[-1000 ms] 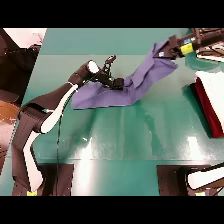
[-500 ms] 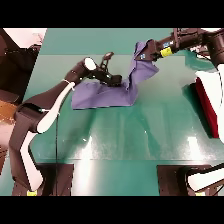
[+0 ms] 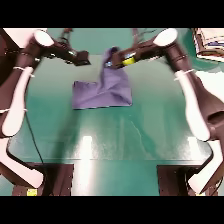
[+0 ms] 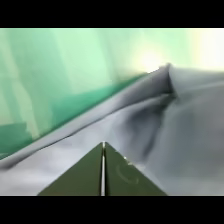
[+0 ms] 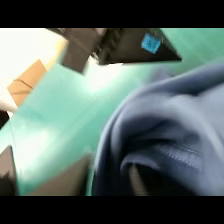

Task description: Fold the shirts.

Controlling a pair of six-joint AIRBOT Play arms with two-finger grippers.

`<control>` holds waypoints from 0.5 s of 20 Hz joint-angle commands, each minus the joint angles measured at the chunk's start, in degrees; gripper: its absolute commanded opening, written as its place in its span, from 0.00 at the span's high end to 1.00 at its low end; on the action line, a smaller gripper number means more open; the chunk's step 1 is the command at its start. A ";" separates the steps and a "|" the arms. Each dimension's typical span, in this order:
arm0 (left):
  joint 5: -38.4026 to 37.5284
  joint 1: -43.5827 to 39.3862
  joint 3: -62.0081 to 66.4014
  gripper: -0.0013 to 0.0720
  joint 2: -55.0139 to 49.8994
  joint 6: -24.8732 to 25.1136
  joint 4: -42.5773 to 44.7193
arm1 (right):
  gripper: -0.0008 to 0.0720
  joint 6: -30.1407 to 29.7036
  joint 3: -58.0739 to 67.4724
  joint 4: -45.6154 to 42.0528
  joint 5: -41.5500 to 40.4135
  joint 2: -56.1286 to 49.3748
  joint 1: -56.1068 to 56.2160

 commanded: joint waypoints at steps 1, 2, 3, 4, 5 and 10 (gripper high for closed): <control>-4.15 6.40 0.09 0.94 4.96 0.48 0.61 | 0.33 -6.82 0.66 1.73 -18.25 -6.82 9.75; -5.27 7.48 0.07 0.94 5.62 0.48 0.63 | 0.26 -6.86 0.63 1.68 -18.99 -7.26 10.95; -6.16 8.26 0.07 0.94 6.27 0.48 0.63 | 0.26 -7.96 0.63 1.22 -17.29 -6.86 11.23; -6.95 8.85 0.07 0.94 6.64 0.50 0.61 | 0.26 -9.27 -0.24 1.18 -14.97 -5.60 10.56; -7.74 8.96 0.07 0.94 6.91 0.50 0.66 | 0.26 -9.40 -2.71 0.76 -13.07 -3.30 9.16; -10.10 8.26 0.00 0.94 7.15 0.90 0.46 | 0.28 -2.82 -16.52 -7.93 3.10 7.67 -3.93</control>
